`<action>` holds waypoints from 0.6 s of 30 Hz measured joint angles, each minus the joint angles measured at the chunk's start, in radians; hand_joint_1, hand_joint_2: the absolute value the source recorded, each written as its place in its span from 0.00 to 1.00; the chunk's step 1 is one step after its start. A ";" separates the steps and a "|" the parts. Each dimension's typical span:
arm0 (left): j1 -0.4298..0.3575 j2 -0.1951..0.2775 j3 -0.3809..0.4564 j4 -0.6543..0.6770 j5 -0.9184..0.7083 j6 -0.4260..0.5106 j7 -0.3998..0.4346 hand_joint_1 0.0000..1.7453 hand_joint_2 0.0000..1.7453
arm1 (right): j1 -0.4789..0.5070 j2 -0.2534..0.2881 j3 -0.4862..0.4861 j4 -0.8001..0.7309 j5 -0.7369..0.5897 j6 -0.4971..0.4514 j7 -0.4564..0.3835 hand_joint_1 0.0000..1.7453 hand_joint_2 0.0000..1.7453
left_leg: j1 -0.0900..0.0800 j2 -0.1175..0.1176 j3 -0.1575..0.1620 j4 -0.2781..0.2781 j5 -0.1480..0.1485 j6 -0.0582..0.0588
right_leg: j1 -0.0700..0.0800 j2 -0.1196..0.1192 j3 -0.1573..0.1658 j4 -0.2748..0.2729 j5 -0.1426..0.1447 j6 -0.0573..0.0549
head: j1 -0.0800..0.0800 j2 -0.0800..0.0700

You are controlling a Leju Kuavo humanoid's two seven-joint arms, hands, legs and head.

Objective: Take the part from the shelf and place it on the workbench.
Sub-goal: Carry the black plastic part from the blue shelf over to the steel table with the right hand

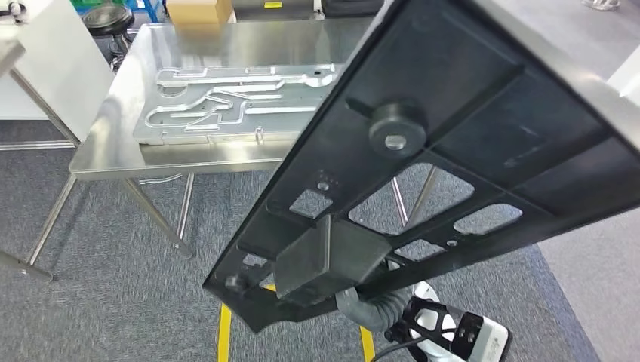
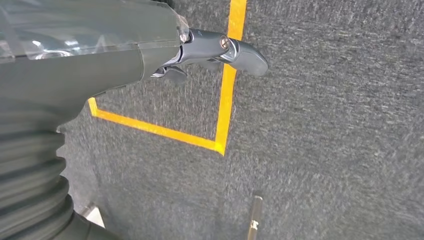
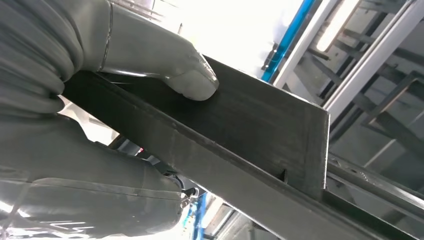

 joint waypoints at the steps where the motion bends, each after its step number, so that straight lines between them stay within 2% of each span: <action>1: 0.000 0.000 0.000 0.000 -0.001 0.000 -0.001 0.00 1.00 | 0.001 0.000 -0.001 -0.003 0.000 0.000 0.000 1.00 1.00 | -0.001 -0.001 0.007 -0.004 0.000 0.009 | 0.000 0.000 0.004 0.001 -0.001 0.007 | 0.000 0.000; 3: 0.000 0.000 0.001 0.000 0.000 0.000 -0.002 0.00 1.00 | 0.001 0.000 -0.005 -0.012 0.001 0.004 0.000 1.00 1.00 | 0.001 -0.005 0.024 -0.012 -0.002 0.023 | -0.002 -0.001 -0.004 0.039 0.001 0.017 | 0.000 0.000; 4: 0.000 0.000 0.001 0.000 -0.001 0.000 -0.002 0.00 1.00 | 0.002 0.000 -0.006 -0.018 0.001 0.006 0.000 1.00 1.00 | 0.002 -0.006 0.033 -0.014 -0.006 0.028 | -0.003 -0.002 -0.027 0.081 -0.003 0.019 | 0.000 0.000; 5: -0.001 0.000 0.001 0.000 -0.001 0.000 -0.003 0.00 1.00 | 0.003 0.000 -0.009 -0.023 0.001 0.008 0.000 1.00 1.00 | 0.001 -0.006 0.040 -0.016 -0.012 0.033 | -0.003 -0.002 -0.065 0.140 -0.015 0.020 | 0.000 0.000; 7: 0.000 0.000 0.001 0.000 -0.001 0.000 -0.005 0.00 1.00 | 0.009 0.000 -0.017 -0.031 0.001 0.010 0.000 1.00 1.00 | -0.001 -0.007 0.054 -0.016 -0.027 0.039 | -0.002 -0.002 -0.157 0.252 -0.064 0.021 | 0.000 0.000; 8: 0.001 0.000 0.001 0.000 -0.001 0.000 -0.006 0.00 1.00 | 0.013 0.000 -0.021 -0.035 0.000 0.010 0.000 1.00 1.00 | -0.003 -0.009 0.064 -0.016 -0.036 0.040 | -0.001 -0.002 -0.191 0.278 -0.084 0.021 | 0.000 0.000; 9: 0.002 0.000 0.001 0.000 -0.001 0.000 -0.007 0.00 1.00 | 0.017 0.000 -0.025 -0.038 -0.003 0.011 0.000 1.00 1.00 | -0.005 -0.010 0.076 -0.016 -0.046 0.041 | -0.001 -0.002 -0.210 0.275 -0.087 0.020 | 0.000 0.000; 10: 0.002 0.001 0.001 0.000 -0.001 0.000 -0.009 0.00 1.00 | 0.020 -0.001 -0.029 -0.042 -0.009 0.013 0.000 1.00 1.00 | -0.008 -0.011 0.090 -0.016 -0.057 0.041 | 0.002 -0.002 -0.213 0.240 -0.065 0.015 | 0.000 0.000; 12: 0.003 0.000 0.001 0.000 -0.001 0.000 -0.011 0.00 1.00 | 0.024 -0.001 -0.040 -0.049 -0.026 0.023 0.000 1.00 1.00 | -0.013 -0.012 0.118 -0.016 -0.079 0.039 | 0.012 -0.006 -0.195 0.124 0.039 -0.005 | 0.000 0.000; 13: 0.004 0.000 0.001 0.000 -0.001 0.000 -0.011 0.00 1.00 | 0.026 -0.001 -0.046 -0.051 -0.034 0.030 0.000 1.00 1.00 | -0.014 -0.012 0.129 -0.017 -0.089 0.035 | 0.017 -0.007 -0.186 0.077 0.081 -0.015 | 0.000 0.000; 14: 0.004 -0.001 0.001 0.000 -0.001 0.001 -0.012 0.00 1.00 | 0.028 -0.001 -0.052 -0.054 -0.039 0.038 0.000 1.00 1.00 | -0.015 -0.012 0.137 -0.021 -0.099 0.030 | 0.022 -0.007 -0.178 0.049 0.111 -0.022 | 0.001 0.000; 15: 0.004 0.000 0.001 0.000 -0.001 0.001 -0.012 0.00 1.00 | 0.030 0.000 -0.057 -0.058 -0.044 0.047 0.000 1.00 1.00 | -0.017 -0.012 0.146 -0.018 -0.101 0.024 | 0.023 -0.005 -0.173 0.038 0.118 -0.026 | 0.001 0.000; 16: 0.004 0.001 0.001 0.000 -0.001 0.001 -0.012 0.00 1.00 | 0.030 0.001 -0.062 -0.063 -0.047 0.056 0.000 1.00 1.00 | -0.017 -0.012 0.151 -0.014 -0.100 0.017 | 0.023 -0.002 -0.163 0.032 0.112 -0.029 | 0.001 0.000; 18: 0.000 0.004 0.001 0.001 0.000 0.002 -0.012 0.00 1.00 | 0.031 0.006 -0.071 -0.074 -0.051 0.071 0.000 1.00 1.00 | -0.016 -0.012 0.143 0.029 -0.089 0.006 | 0.017 0.002 -0.135 0.015 0.109 -0.038 | 0.000 0.000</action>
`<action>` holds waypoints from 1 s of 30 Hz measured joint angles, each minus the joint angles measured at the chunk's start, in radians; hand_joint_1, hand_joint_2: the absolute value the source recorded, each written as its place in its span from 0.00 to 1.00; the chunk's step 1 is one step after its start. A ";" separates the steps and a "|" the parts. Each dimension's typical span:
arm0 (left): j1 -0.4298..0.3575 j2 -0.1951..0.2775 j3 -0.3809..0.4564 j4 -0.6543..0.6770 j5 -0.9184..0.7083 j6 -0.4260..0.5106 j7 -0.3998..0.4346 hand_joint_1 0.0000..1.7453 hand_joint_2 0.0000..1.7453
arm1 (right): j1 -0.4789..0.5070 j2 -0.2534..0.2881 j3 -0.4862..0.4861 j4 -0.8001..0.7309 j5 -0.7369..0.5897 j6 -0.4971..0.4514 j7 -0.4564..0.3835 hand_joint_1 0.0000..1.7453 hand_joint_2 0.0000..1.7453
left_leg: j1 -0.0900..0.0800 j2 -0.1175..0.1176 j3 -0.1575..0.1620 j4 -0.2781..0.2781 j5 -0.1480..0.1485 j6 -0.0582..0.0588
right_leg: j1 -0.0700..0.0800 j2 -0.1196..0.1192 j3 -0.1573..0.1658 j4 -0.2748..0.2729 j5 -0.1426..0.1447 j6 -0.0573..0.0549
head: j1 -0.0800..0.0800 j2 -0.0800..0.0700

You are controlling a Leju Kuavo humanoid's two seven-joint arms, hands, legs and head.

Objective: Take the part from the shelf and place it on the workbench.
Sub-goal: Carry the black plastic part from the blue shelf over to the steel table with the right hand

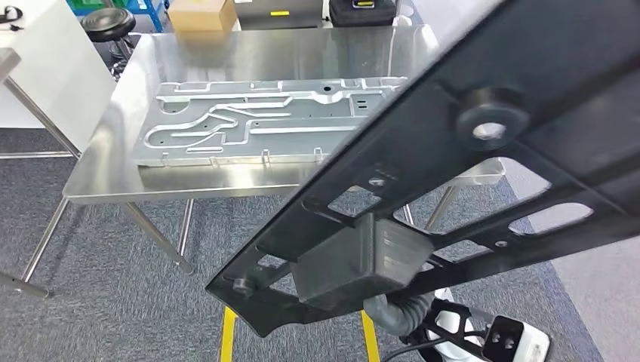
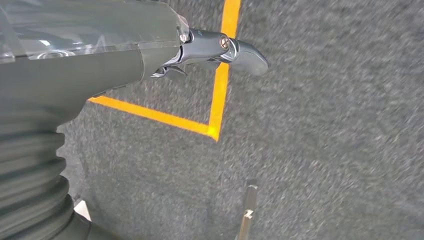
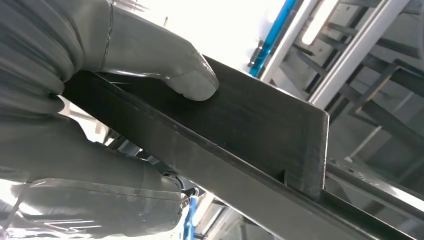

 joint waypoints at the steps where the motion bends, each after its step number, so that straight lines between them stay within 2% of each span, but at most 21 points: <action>1: -0.002 0.001 0.000 0.000 0.000 0.000 0.000 0.00 1.00 | 0.000 0.003 -0.003 -0.004 0.000 0.005 0.000 1.00 1.00 | 0.001 0.000 -0.020 0.039 -0.001 -0.004 | -0.003 0.001 0.014 -0.006 -0.005 -0.004 | 0.000 0.000; 2: -0.003 0.003 0.000 0.000 0.000 0.001 0.000 0.00 1.00 | 0.000 0.006 -0.006 -0.006 -0.001 0.007 0.000 1.00 1.00 | 0.004 0.000 -0.054 0.092 -0.013 -0.007 | -0.005 0.003 0.026 -0.011 -0.011 -0.008 | 0.000 0.000; 4: -0.001 0.005 0.000 0.000 -0.001 0.001 0.000 0.00 1.00 | 0.002 0.009 -0.008 -0.008 -0.001 0.009 0.000 1.00 1.00 | 0.009 0.000 -0.132 0.193 -0.066 -0.016 | -0.007 0.007 0.044 -0.012 -0.027 -0.010 | 0.000 0.000; 5: 0.000 0.006 0.000 0.000 -0.001 0.001 0.000 0.00 1.00 | 0.004 0.009 -0.009 -0.008 0.001 0.008 0.000 1.00 1.00 | 0.012 0.000 -0.164 0.220 -0.091 -0.022 | -0.008 0.010 0.054 -0.012 -0.036 -0.009 | 0.000 0.000; 6: 0.002 0.007 0.000 0.000 -0.001 0.001 -0.001 0.00 1.00 | 0.007 0.010 -0.010 -0.008 0.004 0.006 0.000 1.00 1.00 | 0.014 0.000 -0.183 0.219 -0.101 -0.027 | -0.009 0.013 0.066 -0.012 -0.047 -0.008 | 0.000 0.000; 7: 0.003 0.007 0.000 0.000 -0.001 0.001 -0.001 0.00 1.00 | 0.009 0.010 -0.011 -0.008 0.009 0.003 0.000 1.00 1.00 | 0.016 0.000 -0.189 0.190 -0.088 -0.029 | -0.010 0.015 0.079 -0.012 -0.058 -0.006 | 0.000 0.000; 8: 0.005 0.008 0.000 0.000 -0.001 0.001 -0.002 0.00 1.00 | 0.011 0.011 -0.012 -0.008 0.014 0.000 0.000 1.00 1.00 | 0.017 0.001 -0.184 0.138 -0.049 -0.029 | -0.011 0.015 0.095 -0.012 -0.070 -0.003 | 0.000 0.000; 9: 0.006 0.009 0.000 0.000 -0.001 0.001 -0.002 0.00 1.00 | 0.013 0.012 -0.014 -0.008 0.019 -0.003 0.000 1.00 1.00 | 0.017 0.002 -0.176 0.073 0.011 -0.027 | -0.010 0.016 0.109 -0.012 -0.082 0.001 | 0.000 0.000; 11: 0.008 0.011 0.000 0.000 -0.002 0.001 -0.004 0.00 1.00 | 0.017 0.013 -0.018 -0.009 0.024 -0.012 0.000 1.00 1.00 | 0.013 0.004 -0.163 -0.014 0.093 -0.017 | -0.008 0.018 0.129 -0.011 -0.105 0.011 | 0.000 0.000; 12: 0.009 0.011 0.000 0.000 -0.001 0.002 -0.004 0.00 1.00 | 0.019 0.013 -0.020 -0.010 0.025 -0.019 0.000 1.00 1.00 | 0.011 0.004 -0.160 -0.032 0.109 -0.009 | -0.007 0.018 0.135 -0.008 -0.113 0.018 | 0.000 0.000; 14: 0.009 0.012 0.000 0.000 -0.001 0.003 -0.005 0.00 1.00 | 0.021 0.014 -0.021 -0.015 0.029 -0.033 0.000 1.00 1.00 | 0.010 0.003 -0.145 -0.037 0.102 0.007 | -0.006 0.017 0.142 0.001 -0.119 0.029 | 0.000 0.000; 16: 0.008 0.012 0.000 0.000 0.000 0.003 -0.005 0.00 1.00 | 0.021 0.014 -0.021 -0.023 0.033 -0.045 0.000 1.00 1.00 | 0.013 0.003 -0.125 -0.046 0.094 0.020 | -0.008 0.011 0.122 0.056 -0.118 0.036 | 0.000 0.000; 17: 0.008 0.012 0.000 0.000 0.000 0.004 -0.005 0.00 1.00 | 0.021 0.014 -0.021 -0.028 0.038 -0.055 0.000 1.00 1.00 | 0.014 0.003 -0.115 -0.049 0.089 0.024 | -0.010 0.007 0.091 0.107 -0.127 0.040 | 0.000 0.000; 19: 0.008 0.012 0.000 0.000 0.000 0.004 -0.005 0.00 1.00 | 0.023 0.013 -0.022 -0.038 0.057 -0.087 0.000 1.00 1.00 | 0.013 0.003 -0.099 -0.050 0.072 0.029 | -0.011 0.004 0.004 0.223 -0.171 0.049 | 0.000 0.000; 21: 0.008 0.013 0.000 0.000 0.000 0.004 -0.005 0.00 1.00 | 0.019 0.013 -0.022 -0.045 0.077 -0.138 0.000 1.00 1.00 | 0.013 0.003 -0.077 -0.050 0.052 0.030 | -0.012 0.004 -0.060 0.271 -0.211 0.053 | 0.000 0.000; 22: 0.008 0.014 0.000 0.000 0.000 0.004 -0.005 0.00 1.00 | 0.010 0.013 -0.022 -0.047 0.083 -0.162 0.000 1.00 1.00 | 0.013 0.002 -0.062 -0.050 0.041 0.029 | -0.012 0.003 -0.072 0.251 -0.202 0.051 | 0.000 0.000; 23: 0.008 0.014 0.000 0.000 0.000 0.003 -0.005 0.00 1.00 | -0.002 0.012 -0.025 -0.048 0.086 -0.182 0.000 1.00 1.00 | 0.012 0.002 -0.046 -0.050 0.029 0.027 | -0.011 0.003 -0.072 0.206 -0.168 0.048 | 0.000 0.000; 25: 0.007 0.014 0.000 0.000 0.000 0.001 -0.005 0.00 1.00 | -0.030 0.010 -0.038 -0.053 0.097 -0.219 0.000 1.00 1.00 | 0.009 0.001 -0.018 -0.050 0.005 0.022 | -0.006 0.003 -0.060 0.088 -0.051 0.034 | 0.000 0.000; 26: 0.005 0.014 0.000 0.000 -0.001 0.000 -0.006 0.00 1.00 | -0.043 0.009 -0.050 -0.057 0.105 -0.238 0.000 1.00 1.00 | 0.007 0.000 -0.009 -0.050 -0.006 0.018 | -0.003 0.003 -0.054 0.050 -0.008 0.027 | 0.000 0.000; 27: 0.004 0.014 0.000 0.000 -0.001 -0.001 -0.007 0.00 1.00 | -0.055 0.008 -0.065 -0.063 0.112 -0.257 0.000 1.00 1.00 | 0.006 0.000 0.000 -0.049 -0.014 0.013 | -0.001 0.004 -0.051 0.028 0.017 0.020 | 0.000 0.000; 30: -0.002 0.016 0.000 0.000 -0.001 -0.002 -0.009 0.00 1.00 | -0.103 0.006 -0.116 -0.073 0.113 -0.297 0.000 1.00 1.00 | 0.005 -0.001 0.008 -0.026 -0.015 -0.003 | -0.003 0.008 -0.028 0.013 0.015 0.005 | 0.000 0.000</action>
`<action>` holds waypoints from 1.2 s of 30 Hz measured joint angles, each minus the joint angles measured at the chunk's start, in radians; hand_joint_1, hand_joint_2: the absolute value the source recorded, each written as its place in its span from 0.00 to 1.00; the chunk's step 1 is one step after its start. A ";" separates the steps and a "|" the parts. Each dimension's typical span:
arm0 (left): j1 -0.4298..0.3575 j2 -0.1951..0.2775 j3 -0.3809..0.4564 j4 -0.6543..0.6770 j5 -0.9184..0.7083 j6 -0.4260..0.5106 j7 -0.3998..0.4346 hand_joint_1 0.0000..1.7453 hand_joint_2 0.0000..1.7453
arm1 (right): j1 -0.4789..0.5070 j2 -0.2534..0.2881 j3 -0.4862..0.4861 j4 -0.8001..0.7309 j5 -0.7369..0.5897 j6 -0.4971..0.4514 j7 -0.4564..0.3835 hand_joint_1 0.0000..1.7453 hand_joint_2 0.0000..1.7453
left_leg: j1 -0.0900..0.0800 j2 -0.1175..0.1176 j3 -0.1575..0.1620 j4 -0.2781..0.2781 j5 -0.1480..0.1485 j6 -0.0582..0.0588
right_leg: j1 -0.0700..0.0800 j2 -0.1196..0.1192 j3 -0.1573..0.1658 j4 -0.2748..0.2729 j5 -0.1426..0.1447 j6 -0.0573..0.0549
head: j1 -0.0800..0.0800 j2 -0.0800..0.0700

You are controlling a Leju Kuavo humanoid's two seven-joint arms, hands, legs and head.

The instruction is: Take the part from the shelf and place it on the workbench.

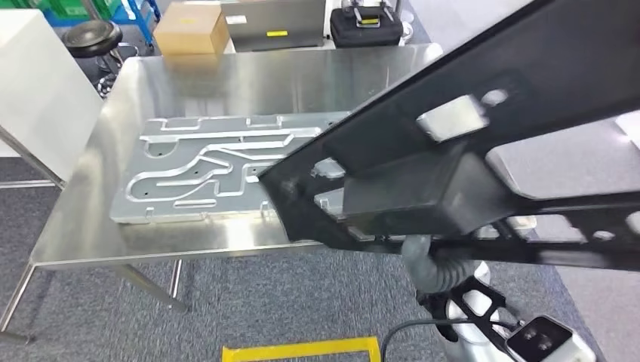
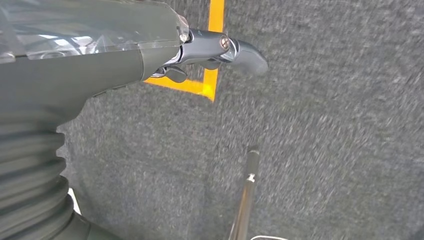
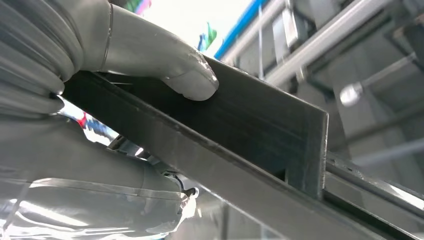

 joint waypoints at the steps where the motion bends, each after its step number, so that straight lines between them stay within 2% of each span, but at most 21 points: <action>1: -0.003 0.000 0.000 0.000 0.000 0.000 -0.001 0.00 1.00 | -0.026 0.000 -0.022 0.007 -0.004 -0.007 0.000 1.00 1.00 | 0.001 0.000 -0.017 0.032 0.002 -0.005 | -0.002 0.000 0.011 -0.005 -0.003 -0.006 | 0.000 0.000; 3: -0.008 0.000 0.000 0.000 -0.001 0.003 -0.002 0.00 1.00 | -0.087 -0.001 -0.074 0.050 0.000 -0.017 0.003 1.00 1.00 | 0.005 0.000 -0.082 0.138 -0.018 -0.016 | -0.006 0.001 0.028 -0.013 -0.009 -0.014 | 0.000 0.000; 5: -0.009 0.001 0.000 0.000 0.000 0.008 -0.002 0.00 1.00 | -0.152 -0.001 -0.127 0.127 0.041 -0.046 0.010 1.00 1.00 | 0.008 0.000 -0.162 0.234 -0.068 -0.024 | -0.007 0.004 0.037 -0.015 -0.019 -0.016 | 0.000 0.000; 6: -0.009 0.001 0.000 0.000 0.000 0.010 -0.001 0.00 1.00 | -0.185 -0.001 -0.151 0.173 0.074 -0.068 0.018 1.00 1.00 | 0.010 0.000 -0.190 0.250 -0.082 -0.026 | -0.007 0.005 0.043 -0.015 -0.025 -0.015 | 0.000 0.000; 7: -0.008 0.001 0.000 0.000 0.000 0.012 -0.001 0.00 1.00 | -0.218 -0.001 -0.172 0.224 0.116 -0.096 0.030 1.00 1.00 | 0.012 0.001 -0.203 0.235 -0.073 -0.028 | -0.008 0.006 0.051 -0.014 -0.032 -0.014 | 0.000 0.000; 8: -0.009 0.001 0.000 0.000 0.000 0.013 0.000 0.00 1.00 | -0.253 -0.001 -0.186 0.278 0.165 -0.127 0.047 1.00 1.00 | 0.014 0.001 -0.202 0.191 -0.036 -0.027 | -0.008 0.007 0.060 -0.014 -0.038 -0.011 | 0.000 0.000; 10: -0.009 0.001 0.000 0.000 0.000 0.015 0.002 0.00 1.00 | -0.323 -0.001 -0.201 0.401 0.271 -0.191 0.088 1.00 1.00 | 0.014 0.004 -0.178 0.065 0.068 -0.023 | -0.008 0.008 0.075 -0.011 -0.052 -0.003 | 0.000 0.000; 12: -0.010 0.001 0.000 0.000 0.000 0.019 0.002 0.00 1.00 | -0.394 -0.001 -0.201 0.531 0.402 -0.260 0.145 1.00 1.00 | 0.010 0.007 -0.165 -0.006 0.120 -0.011 | -0.006 0.008 0.078 -0.008 -0.061 0.008 | 0.000 0.000; 16: -0.017 -0.001 0.000 0.000 0.003 0.019 0.002 0.00 1.00 | -0.537 0.004 -0.155 0.790 0.773 -0.373 0.327 1.00 1.00 | 0.011 0.006 -0.160 -0.019 0.133 0.014 | -0.006 0.004 0.073 0.006 -0.080 0.030 | 0.000 0.000; 17: -0.019 -0.002 0.000 0.000 0.003 0.019 0.002 0.00 1.00 | -0.574 0.009 -0.135 0.856 0.858 -0.377 0.364 1.00 1.00 | 0.013 0.006 -0.158 -0.023 0.134 0.019 | -0.007 0.001 0.058 0.037 -0.099 0.035 | 0.000 0.000; 19: -0.022 -0.002 0.000 0.000 0.003 0.018 0.002 0.00 1.00 | -0.646 0.026 -0.084 0.999 1.002 -0.367 0.423 1.00 1.00 | 0.012 0.006 -0.156 -0.025 0.131 0.024 | -0.009 -0.005 -0.006 0.156 -0.151 0.042 | 0.000 0.000; 21: -0.025 -0.002 0.000 0.000 0.003 0.018 0.003 0.00 1.00 | -0.701 0.049 -0.028 1.135 1.110 -0.337 0.471 1.00 1.00 | 0.012 0.006 -0.152 -0.024 0.127 0.027 | -0.011 -0.006 -0.070 0.258 -0.171 0.045 | 0.000 0.000; 22: -0.025 -0.003 0.000 0.000 0.003 0.018 0.003 0.00 1.00 | -0.723 0.062 -0.001 1.194 1.152 -0.317 0.486 1.00 1.00 | 0.012 0.005 -0.149 -0.024 0.124 0.027 | -0.012 -0.007 -0.080 0.261 -0.152 0.045 | 0.000 0.000; 23: -0.025 -0.003 0.000 0.000 0.003 0.018 0.004 0.00 1.00 | -0.743 0.075 0.025 1.250 1.189 -0.294 0.496 1.00 1.00 | 0.012 0.003 -0.144 -0.024 0.120 0.025 | -0.013 -0.007 -0.072 0.226 -0.116 0.043 | 0.000 0.000; 25: -0.025 -0.005 0.000 0.000 0.004 0.017 0.004 0.00 1.00 | -0.780 0.103 0.075 1.347 1.242 -0.250 0.504 1.00 1.00 | 0.011 0.000 -0.135 -0.023 0.112 0.019 | -0.012 -0.008 -0.026 0.099 -0.035 0.034 | 0.000 0.000; 26: -0.026 -0.006 0.000 0.000 0.004 0.017 0.004 0.00 1.00 | -0.796 0.117 0.098 1.389 1.260 -0.227 0.503 1.00 1.00 | 0.009 -0.001 -0.133 -0.022 0.109 0.015 | -0.010 -0.007 -0.006 0.046 -0.013 0.029 | 0.000 0.000; 29: -0.026 -0.009 0.000 0.000 0.002 0.012 0.003 0.00 1.00 | -0.821 0.155 0.160 1.487 1.297 -0.181 0.487 1.00 1.00 | 0.009 -0.003 -0.135 -0.023 0.106 -0.001 | -0.001 -0.007 0.013 -0.006 -0.016 0.015 | 0.000 0.000; 31: -0.025 -0.011 0.000 0.000 0.002 0.010 0.001 0.00 1.00 | -0.824 0.172 0.192 1.529 1.314 -0.171 0.476 1.00 1.00 | 0.012 -0.002 -0.137 -0.016 0.094 -0.011 | -0.005 -0.007 0.022 -0.017 -0.015 0.004 | 0.000 0.000; 33: -0.024 -0.011 0.000 0.000 0.002 0.008 -0.002 0.00 1.00 | -0.827 0.188 0.217 1.561 1.327 -0.167 0.469 1.00 1.00 | 0.013 0.000 -0.170 0.060 0.052 -0.020 | -0.009 -0.007 0.033 -0.027 -0.014 -0.008 | 0.000 0.000; 35: -0.024 -0.011 0.000 0.000 0.002 0.006 -0.006 0.00 1.00 | -0.828 0.202 0.240 1.590 1.338 -0.165 0.463 1.00 1.00 | 0.014 0.000 -0.235 0.191 0.000 -0.026 | -0.007 -0.005 0.038 -0.028 -0.018 -0.014 | 0.000 0.000; 36: -0.024 -0.012 0.000 0.000 0.002 0.006 -0.007 0.00 1.00 | -0.825 0.206 0.249 1.602 1.341 -0.165 0.461 1.00 1.00 | 0.015 0.000 -0.262 0.237 -0.009 -0.029 | -0.007 -0.005 0.040 -0.027 -0.021 -0.015 | 0.000 0.000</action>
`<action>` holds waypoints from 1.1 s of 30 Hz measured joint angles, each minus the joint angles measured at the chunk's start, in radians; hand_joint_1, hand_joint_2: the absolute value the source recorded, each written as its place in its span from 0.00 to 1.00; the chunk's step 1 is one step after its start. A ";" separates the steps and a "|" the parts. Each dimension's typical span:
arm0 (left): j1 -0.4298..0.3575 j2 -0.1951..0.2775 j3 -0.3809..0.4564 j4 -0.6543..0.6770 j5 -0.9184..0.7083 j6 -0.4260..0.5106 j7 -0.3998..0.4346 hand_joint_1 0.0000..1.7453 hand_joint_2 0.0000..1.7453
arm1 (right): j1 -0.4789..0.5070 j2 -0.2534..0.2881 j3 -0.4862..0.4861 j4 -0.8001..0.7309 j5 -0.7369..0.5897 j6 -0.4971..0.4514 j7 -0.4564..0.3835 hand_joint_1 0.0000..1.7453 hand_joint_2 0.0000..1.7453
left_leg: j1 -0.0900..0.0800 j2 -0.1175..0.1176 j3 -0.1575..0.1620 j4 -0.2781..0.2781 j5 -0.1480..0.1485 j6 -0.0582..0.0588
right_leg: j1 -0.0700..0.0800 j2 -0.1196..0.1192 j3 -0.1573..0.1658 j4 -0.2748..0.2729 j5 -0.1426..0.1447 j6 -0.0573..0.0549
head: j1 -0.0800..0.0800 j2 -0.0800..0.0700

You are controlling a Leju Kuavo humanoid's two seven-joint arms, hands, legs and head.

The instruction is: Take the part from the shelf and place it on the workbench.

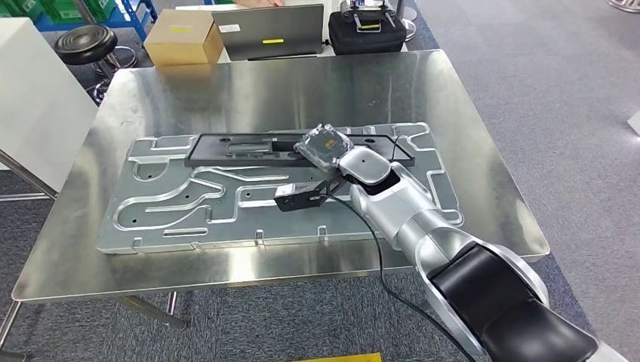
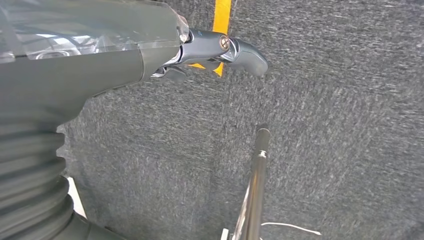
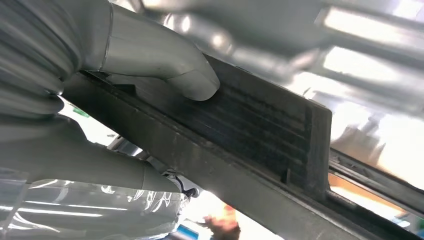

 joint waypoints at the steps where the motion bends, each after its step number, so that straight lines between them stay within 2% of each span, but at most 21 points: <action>1: 0.000 0.000 0.000 0.000 0.000 0.000 -0.001 0.00 1.00 | 0.004 0.002 0.007 0.010 0.002 0.000 -0.001 1.00 1.00 | 0.001 0.000 -0.012 0.013 0.009 -0.002 | 0.000 0.001 0.002 0.002 -0.003 0.001 | 0.000 0.000; 2: 0.001 -0.001 0.000 0.000 0.000 -0.002 -0.003 0.00 1.00 | 0.006 0.005 0.013 0.019 0.004 -0.001 -0.002 1.00 1.00 | 0.003 0.000 -0.004 -0.015 0.037 -0.003 | 0.000 0.002 0.004 0.005 -0.008 0.003 | 0.000 0.000; 4: 0.001 -0.001 0.000 0.000 0.000 -0.007 -0.010 0.00 1.00 | 0.009 0.007 0.021 0.031 0.008 -0.005 -0.003 1.00 1.00 | 0.007 0.001 0.050 -0.139 0.107 -0.003 | -0.001 0.003 0.009 0.015 -0.020 0.010 | 0.000 0.000; 5: 0.001 -0.001 0.000 0.000 0.000 -0.010 -0.015 0.00 1.00 | 0.009 0.007 0.025 0.037 0.013 -0.008 -0.002 1.00 1.00 | 0.006 0.001 0.077 -0.197 0.127 0.000 | 0.000 0.004 0.009 0.021 -0.026 0.014 | 0.000 0.000; 7: 0.001 -0.002 0.000 0.000 -0.001 -0.015 -0.025 0.00 1.00 | 0.014 0.007 0.036 0.046 0.023 -0.016 -0.001 1.00 1.00 | 0.003 0.001 0.101 -0.242 0.128 0.009 | 0.003 0.005 0.008 0.025 -0.031 0.024 | 0.000 0.000; 9: 0.001 -0.002 0.000 0.000 -0.002 -0.017 -0.036 0.00 1.00 | 0.025 0.007 0.049 0.057 0.031 -0.021 0.002 0.50 0.50 | 0.003 0.001 0.103 -0.247 0.126 0.020 | 0.004 0.005 0.009 0.023 -0.033 0.032 | 0.000 0.000; 11: 0.001 -0.002 0.000 0.000 -0.002 -0.017 -0.045 0.00 1.00 | 0.036 0.006 0.059 0.067 0.035 -0.029 0.005 0.00 0.00 | 0.006 0.002 0.109 -0.253 0.126 0.031 | 0.002 0.003 0.000 0.051 -0.054 0.043 | 0.000 0.000; 12: 0.000 -0.002 0.000 0.000 -0.002 -0.017 -0.048 0.00 1.00 | 0.042 0.005 0.063 0.071 0.037 -0.034 0.007 0.00 0.00 | 0.007 0.004 0.112 -0.255 0.126 0.036 | 0.001 0.002 -0.020 0.093 -0.078 0.047 | 0.000 0.000; 14: 0.000 -0.001 0.000 0.000 -0.002 -0.016 -0.051 0.00 1.00 | 0.055 0.002 0.073 0.081 0.041 -0.043 0.008 0.00 0.00 | 0.006 0.006 0.115 -0.256 0.123 0.043 | -0.001 0.000 -0.084 0.221 -0.132 0.053 | 0.000 0.000; 15: 0.000 -0.001 0.000 0.000 -0.002 -0.015 -0.051 0.00 1.00 | 0.063 0.000 0.077 0.086 0.043 -0.046 0.009 0.00 0.00 | 0.006 0.007 0.117 -0.256 0.122 0.045 | -0.001 0.000 -0.114 0.274 -0.147 0.054 | 0.000 0.000; 16: 0.001 -0.001 0.000 0.000 -0.002 -0.012 -0.052 0.00 1.00 | 0.069 -0.002 0.081 0.089 0.044 -0.050 0.011 0.00 0.00 | 0.006 0.007 0.119 -0.256 0.120 0.045 | -0.002 0.000 -0.130 0.297 -0.143 0.055 | 0.000 0.000; 17: 0.001 -0.001 0.000 0.000 -0.002 -0.010 -0.052 0.00 1.00 | 0.072 -0.003 0.084 0.092 0.046 -0.053 0.012 0.00 0.00 | 0.006 0.007 0.122 -0.256 0.119 0.045 | -0.003 0.000 -0.127 0.282 -0.122 0.054 | 0.000 0.000; 19: 0.001 -0.001 -0.001 0.000 -0.002 -0.004 -0.052 0.00 0.50 | 0.071 -0.004 0.089 0.096 0.048 -0.059 0.015 0.00 0.00 | 0.006 0.007 0.131 -0.256 0.115 0.041 | -0.003 -0.001 -0.072 0.160 -0.049 0.048 | 0.000 0.000; 21: 0.001 -0.002 -0.002 0.000 -0.002 -0.001 -0.055 0.00 0.00 | 0.071 -0.005 0.091 0.098 0.049 -0.065 0.019 0.00 0.00 | 0.002 0.006 0.135 -0.254 0.111 0.033 | 0.000 -0.001 -0.020 0.050 -0.009 0.040 | 0.000 0.000; 23: 0.001 -0.002 -0.002 0.000 -0.002 0.001 -0.063 0.00 0.00 | 0.071 -0.006 0.092 0.100 0.048 -0.076 0.021 0.00 0.00 | 0.000 0.005 0.136 -0.257 0.111 0.022 | 0.006 0.001 -0.010 0.024 -0.007 0.033 | 0.000 0.000; 26: 0.002 -0.003 -0.002 0.000 -0.002 0.002 -0.075 0.00 0.00 | 0.073 -0.010 0.092 0.103 0.037 -0.105 0.021 0.00 0.00 | 0.003 0.005 0.133 -0.242 0.097 0.006 | 0.001 0.002 -0.004 0.012 0.000 0.015 | 0.000 0.000; 27: 0.002 -0.002 -0.002 0.000 -0.002 0.002 -0.077 0.00 0.00 | 0.074 -0.011 0.092 0.103 0.029 -0.119 0.018 0.00 0.00 | 0.004 0.005 0.118 -0.208 0.074 0.003 | -0.001 0.001 -0.001 0.007 0.003 0.010 | 0.000 0.000; 30: 0.003 -0.002 -0.002 0.000 -0.002 0.002 -0.077 0.00 0.00 | 0.085 -0.012 0.080 0.104 -0.019 -0.192 -0.016 0.00 0.00 | 0.006 0.005 0.038 -0.026 -0.010 -0.005 | 0.001 0.002 -0.001 0.006 0.004 0.003 | 0.000 0.000; 31: 0.004 -0.002 -0.002 0.000 -0.002 0.002 -0.076 0.00 0.00 | 0.090 -0.012 0.070 0.103 -0.043 -0.227 -0.035 0.00 0.00 | 0.006 0.005 0.021 0.009 -0.016 -0.006 | 0.001 0.002 -0.001 0.007 0.004 0.002 | 0.000 0.000; 32: 0.004 -0.002 -0.002 0.000 -0.002 0.001 -0.076 0.00 0.00 | 0.094 -0.012 0.057 0.101 -0.068 -0.261 -0.055 0.00 0.00 | 0.006 0.005 0.021 0.006 -0.003 -0.006 | 0.002 0.003 -0.001 0.009 0.002 0.002 | 0.000 0.000; 33: 0.004 -0.002 -0.002 0.000 -0.002 0.000 -0.075 0.00 0.00 | 0.096 -0.012 0.044 0.097 -0.092 -0.294 -0.076 0.00 0.00 | 0.006 0.005 0.041 -0.036 0.027 -0.004 | 0.002 0.003 -0.001 0.012 0.001 0.003 | 0.000 0.000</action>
